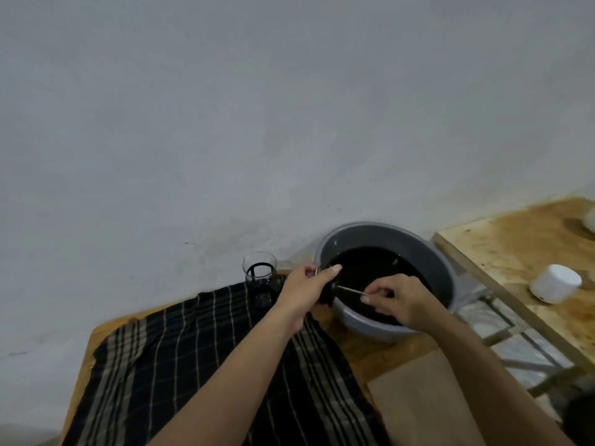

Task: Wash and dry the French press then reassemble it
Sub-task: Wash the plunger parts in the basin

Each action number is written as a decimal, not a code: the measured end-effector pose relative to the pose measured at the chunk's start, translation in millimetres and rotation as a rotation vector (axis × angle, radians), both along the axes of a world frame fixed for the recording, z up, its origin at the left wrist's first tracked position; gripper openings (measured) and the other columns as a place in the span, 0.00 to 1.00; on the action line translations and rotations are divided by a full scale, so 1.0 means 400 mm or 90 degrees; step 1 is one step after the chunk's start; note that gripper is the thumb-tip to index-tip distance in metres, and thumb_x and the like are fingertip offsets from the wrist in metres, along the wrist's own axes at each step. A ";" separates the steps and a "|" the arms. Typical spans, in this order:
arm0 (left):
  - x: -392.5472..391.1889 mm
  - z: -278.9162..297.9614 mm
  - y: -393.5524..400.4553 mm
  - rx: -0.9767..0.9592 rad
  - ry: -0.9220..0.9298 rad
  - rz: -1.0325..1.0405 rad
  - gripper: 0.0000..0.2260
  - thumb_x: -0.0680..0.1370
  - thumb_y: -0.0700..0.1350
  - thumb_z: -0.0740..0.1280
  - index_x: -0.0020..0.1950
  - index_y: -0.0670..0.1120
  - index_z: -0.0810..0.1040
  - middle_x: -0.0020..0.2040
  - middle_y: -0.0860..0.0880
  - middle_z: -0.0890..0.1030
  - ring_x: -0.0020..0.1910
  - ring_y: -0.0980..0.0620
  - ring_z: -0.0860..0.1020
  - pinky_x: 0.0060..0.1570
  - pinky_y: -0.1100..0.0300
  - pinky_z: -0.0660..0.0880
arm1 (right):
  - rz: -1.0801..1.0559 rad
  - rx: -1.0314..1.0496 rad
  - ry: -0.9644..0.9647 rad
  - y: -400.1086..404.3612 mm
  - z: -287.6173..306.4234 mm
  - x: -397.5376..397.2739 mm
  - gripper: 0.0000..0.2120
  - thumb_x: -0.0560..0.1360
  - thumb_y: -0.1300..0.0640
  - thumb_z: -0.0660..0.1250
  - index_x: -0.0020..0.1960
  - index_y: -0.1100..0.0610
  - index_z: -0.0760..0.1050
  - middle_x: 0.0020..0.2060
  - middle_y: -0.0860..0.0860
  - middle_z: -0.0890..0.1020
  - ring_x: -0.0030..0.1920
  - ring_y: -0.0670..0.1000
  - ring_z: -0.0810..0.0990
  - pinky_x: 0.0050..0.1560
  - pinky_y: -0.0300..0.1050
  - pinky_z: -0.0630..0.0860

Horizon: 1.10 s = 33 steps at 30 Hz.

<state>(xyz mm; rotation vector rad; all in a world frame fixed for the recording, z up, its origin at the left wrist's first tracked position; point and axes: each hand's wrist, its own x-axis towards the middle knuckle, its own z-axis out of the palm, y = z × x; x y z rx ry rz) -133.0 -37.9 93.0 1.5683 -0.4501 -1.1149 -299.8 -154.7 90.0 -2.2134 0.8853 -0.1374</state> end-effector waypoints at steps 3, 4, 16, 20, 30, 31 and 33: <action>-0.050 -0.010 -0.129 0.017 0.041 0.003 0.22 0.73 0.52 0.73 0.61 0.44 0.73 0.58 0.43 0.78 0.55 0.46 0.78 0.55 0.47 0.80 | -0.047 0.066 -0.012 -0.085 -0.023 -0.039 0.05 0.77 0.55 0.68 0.45 0.47 0.79 0.39 0.48 0.82 0.43 0.48 0.83 0.47 0.42 0.82; -0.062 -0.018 -0.168 0.024 0.065 0.015 0.22 0.73 0.51 0.74 0.62 0.44 0.72 0.58 0.44 0.77 0.56 0.45 0.77 0.55 0.47 0.80 | -0.055 0.064 -0.001 -0.109 -0.037 -0.043 0.05 0.77 0.55 0.67 0.45 0.46 0.78 0.39 0.47 0.82 0.43 0.47 0.82 0.45 0.40 0.81; -0.153 -0.196 -0.387 0.251 0.290 0.184 0.28 0.71 0.53 0.75 0.66 0.45 0.72 0.58 0.39 0.77 0.56 0.39 0.77 0.59 0.44 0.76 | -0.064 -0.161 0.254 -0.254 -0.188 -0.017 0.08 0.77 0.51 0.65 0.48 0.52 0.81 0.43 0.51 0.82 0.42 0.51 0.80 0.40 0.46 0.78; -0.149 -0.207 -0.403 0.290 0.349 0.173 0.16 0.72 0.47 0.74 0.51 0.40 0.73 0.45 0.36 0.75 0.50 0.37 0.77 0.61 0.45 0.75 | 0.002 -0.059 0.290 -0.278 -0.208 0.014 0.07 0.77 0.52 0.66 0.50 0.53 0.80 0.45 0.51 0.82 0.43 0.50 0.79 0.44 0.43 0.75; -0.105 -0.249 -0.429 0.285 0.167 0.164 0.33 0.69 0.48 0.78 0.69 0.38 0.71 0.56 0.36 0.81 0.52 0.40 0.82 0.49 0.51 0.81 | -0.025 0.522 0.267 -0.342 -0.233 0.033 0.12 0.81 0.51 0.60 0.55 0.56 0.78 0.36 0.51 0.83 0.30 0.45 0.75 0.31 0.36 0.71; -0.095 -0.255 -0.432 0.315 0.060 0.158 0.36 0.70 0.49 0.76 0.73 0.40 0.67 0.63 0.38 0.77 0.60 0.40 0.78 0.58 0.50 0.77 | -0.019 0.551 0.260 -0.346 -0.231 0.036 0.12 0.81 0.51 0.60 0.56 0.56 0.78 0.35 0.50 0.83 0.29 0.44 0.73 0.29 0.35 0.68; -0.079 -0.265 -0.433 0.372 -0.125 0.100 0.27 0.76 0.51 0.70 0.71 0.41 0.71 0.64 0.40 0.77 0.62 0.42 0.76 0.62 0.53 0.74 | -0.032 0.548 0.233 -0.344 -0.229 0.042 0.10 0.80 0.52 0.61 0.54 0.57 0.78 0.35 0.50 0.82 0.27 0.44 0.71 0.26 0.35 0.66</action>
